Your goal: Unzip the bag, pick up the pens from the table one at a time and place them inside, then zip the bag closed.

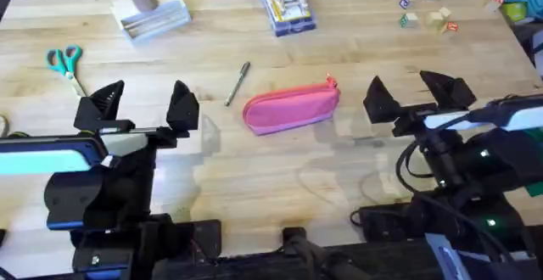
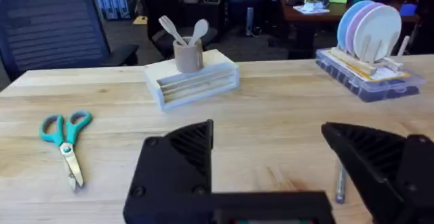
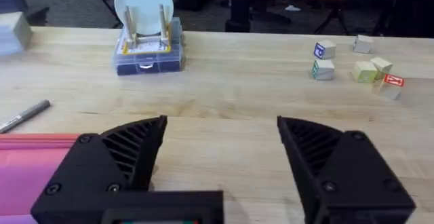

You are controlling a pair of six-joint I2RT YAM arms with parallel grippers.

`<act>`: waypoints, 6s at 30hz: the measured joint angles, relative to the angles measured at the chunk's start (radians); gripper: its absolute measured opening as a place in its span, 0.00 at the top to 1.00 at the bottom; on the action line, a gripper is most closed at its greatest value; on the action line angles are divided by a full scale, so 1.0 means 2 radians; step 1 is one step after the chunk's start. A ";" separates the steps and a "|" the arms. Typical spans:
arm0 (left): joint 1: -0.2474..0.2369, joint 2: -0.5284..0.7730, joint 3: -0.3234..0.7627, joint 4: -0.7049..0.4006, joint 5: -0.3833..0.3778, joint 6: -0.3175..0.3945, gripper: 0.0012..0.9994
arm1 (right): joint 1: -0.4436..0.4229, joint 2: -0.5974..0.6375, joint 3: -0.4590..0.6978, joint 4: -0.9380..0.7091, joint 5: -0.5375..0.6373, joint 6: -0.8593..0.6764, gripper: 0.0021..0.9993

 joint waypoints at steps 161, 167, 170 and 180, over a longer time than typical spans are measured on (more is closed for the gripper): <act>-0.115 0.853 0.538 -0.420 0.405 0.652 0.96 | 0.046 0.613 0.492 -0.326 -0.161 0.087 0.00; -0.115 0.853 0.538 -0.420 0.405 0.652 0.96 | 0.046 0.646 0.492 -0.319 -0.161 0.087 0.00; -0.115 0.853 0.538 -0.420 0.405 0.652 0.96 | 0.049 0.678 0.492 -0.305 -0.161 0.088 0.00; -0.115 0.853 0.538 -0.420 0.405 0.652 0.96 | 0.095 0.741 0.492 -0.271 -0.161 0.088 0.00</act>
